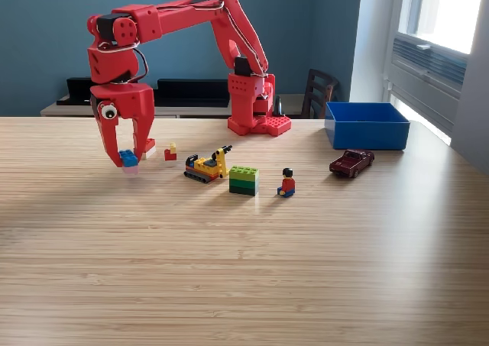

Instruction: Grasp a lego block and put it in the bin.

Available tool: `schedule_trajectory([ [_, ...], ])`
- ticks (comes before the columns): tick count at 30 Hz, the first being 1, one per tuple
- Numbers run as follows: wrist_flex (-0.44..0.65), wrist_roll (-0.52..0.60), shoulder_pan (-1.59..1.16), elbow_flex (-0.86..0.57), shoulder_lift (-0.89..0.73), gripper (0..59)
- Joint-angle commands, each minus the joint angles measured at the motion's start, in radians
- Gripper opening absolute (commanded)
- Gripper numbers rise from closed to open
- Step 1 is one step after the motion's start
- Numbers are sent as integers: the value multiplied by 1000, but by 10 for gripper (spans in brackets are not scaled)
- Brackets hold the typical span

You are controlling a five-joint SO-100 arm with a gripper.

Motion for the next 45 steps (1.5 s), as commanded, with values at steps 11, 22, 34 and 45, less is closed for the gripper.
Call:
schedule_trajectory([
  [11, 380, -101, -175, -362, 179, 0],
  [22, 382, -178, -680, 100, 661, 0],
  [34, 380, -242, -1414, 302, 792, 0],
  [45, 376, -347, -1896, 505, 790, 0],
])
